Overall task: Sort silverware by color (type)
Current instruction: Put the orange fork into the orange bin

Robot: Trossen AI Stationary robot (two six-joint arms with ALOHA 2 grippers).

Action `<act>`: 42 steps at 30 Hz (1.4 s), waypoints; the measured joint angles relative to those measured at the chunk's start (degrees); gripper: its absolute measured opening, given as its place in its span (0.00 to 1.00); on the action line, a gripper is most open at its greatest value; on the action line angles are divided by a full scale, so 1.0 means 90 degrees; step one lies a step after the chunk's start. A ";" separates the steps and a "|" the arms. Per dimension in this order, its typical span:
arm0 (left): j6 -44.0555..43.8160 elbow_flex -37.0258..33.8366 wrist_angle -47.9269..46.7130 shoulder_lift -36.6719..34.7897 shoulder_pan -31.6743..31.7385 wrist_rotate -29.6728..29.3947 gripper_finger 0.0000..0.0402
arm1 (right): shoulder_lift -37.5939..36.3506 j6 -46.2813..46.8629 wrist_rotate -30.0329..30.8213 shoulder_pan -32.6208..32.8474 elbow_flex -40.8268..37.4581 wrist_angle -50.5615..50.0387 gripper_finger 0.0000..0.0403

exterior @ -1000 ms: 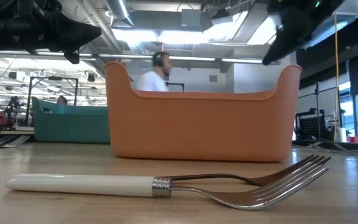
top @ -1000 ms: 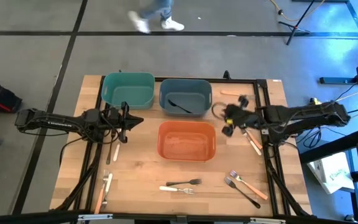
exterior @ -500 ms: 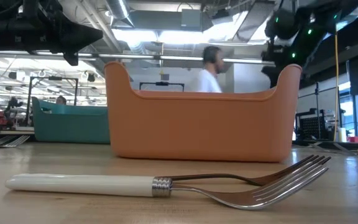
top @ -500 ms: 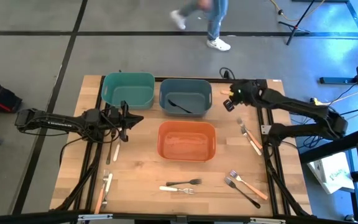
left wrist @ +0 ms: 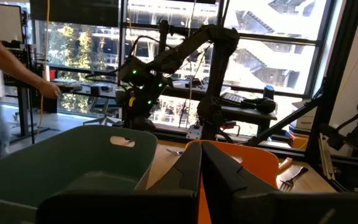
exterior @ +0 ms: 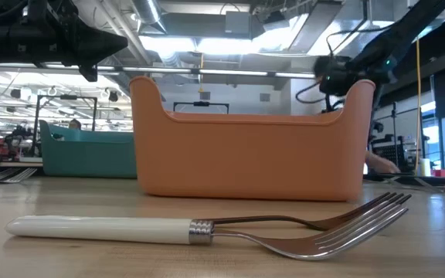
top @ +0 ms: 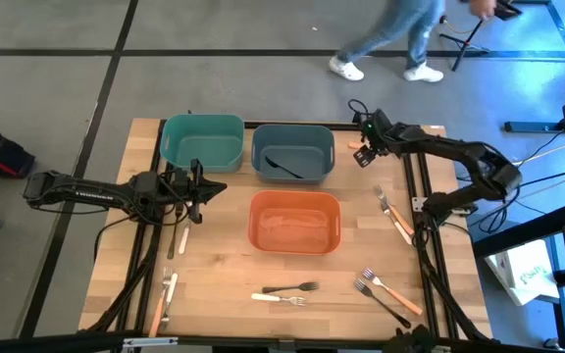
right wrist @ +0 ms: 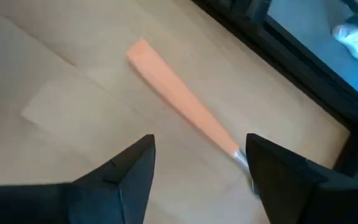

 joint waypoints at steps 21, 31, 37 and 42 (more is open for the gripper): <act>-0.0102 0.0000 0.0000 0.0000 0.0000 0.0000 0.02 | 0.1015 -0.1028 -0.0467 -0.0334 0.0022 0.1102 0.41; -0.0095 0.0000 -0.0002 0.0000 -0.0002 0.0000 0.02 | 0.1132 -0.1043 -0.0462 -0.0393 0.0022 0.1297 0.41; -0.0094 0.0000 -0.0002 0.0002 -0.0002 0.0000 0.02 | 0.1220 -0.1036 -0.0738 -0.0383 0.0022 0.1426 0.41; -0.0094 0.0002 0.0000 0.0000 -0.0002 -0.0046 0.02 | 0.1410 -0.1052 -0.0767 -0.0377 0.0027 0.1595 0.40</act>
